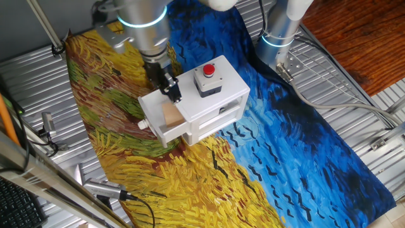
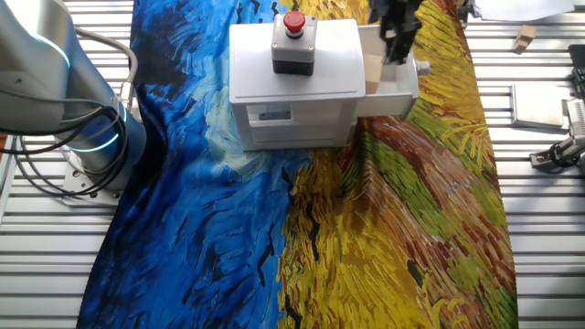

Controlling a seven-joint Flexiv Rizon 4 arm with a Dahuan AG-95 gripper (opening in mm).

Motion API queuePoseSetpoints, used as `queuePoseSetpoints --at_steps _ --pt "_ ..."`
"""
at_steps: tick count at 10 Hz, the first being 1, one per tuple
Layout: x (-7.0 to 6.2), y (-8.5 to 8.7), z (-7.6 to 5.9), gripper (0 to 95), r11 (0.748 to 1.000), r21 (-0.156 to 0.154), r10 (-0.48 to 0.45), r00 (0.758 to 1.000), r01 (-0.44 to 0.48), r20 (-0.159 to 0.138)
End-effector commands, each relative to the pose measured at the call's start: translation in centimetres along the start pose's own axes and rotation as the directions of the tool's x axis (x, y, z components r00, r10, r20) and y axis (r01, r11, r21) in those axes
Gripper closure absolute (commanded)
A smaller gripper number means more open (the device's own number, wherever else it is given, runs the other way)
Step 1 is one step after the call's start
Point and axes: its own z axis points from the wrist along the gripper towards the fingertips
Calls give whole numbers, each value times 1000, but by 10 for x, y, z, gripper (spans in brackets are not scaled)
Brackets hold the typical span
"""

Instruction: Take something out of a drawer

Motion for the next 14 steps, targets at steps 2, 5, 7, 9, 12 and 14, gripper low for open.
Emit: queuePoseSetpoints --at_steps 2,5,7,9,12,14 --pt "-2 0 6 190 1000 0 12 1000 -12 7" --pt "-14 -2 26 190 999 4 44 999 -44 28" --pt "-18 -4 36 190 998 5 70 997 -70 35" --pt "-19 -6 42 190 995 4 103 994 -103 32" --pt "-19 -4 48 190 985 0 172 985 -172 23" --pt "-19 -2 52 190 979 0 204 979 -204 23"
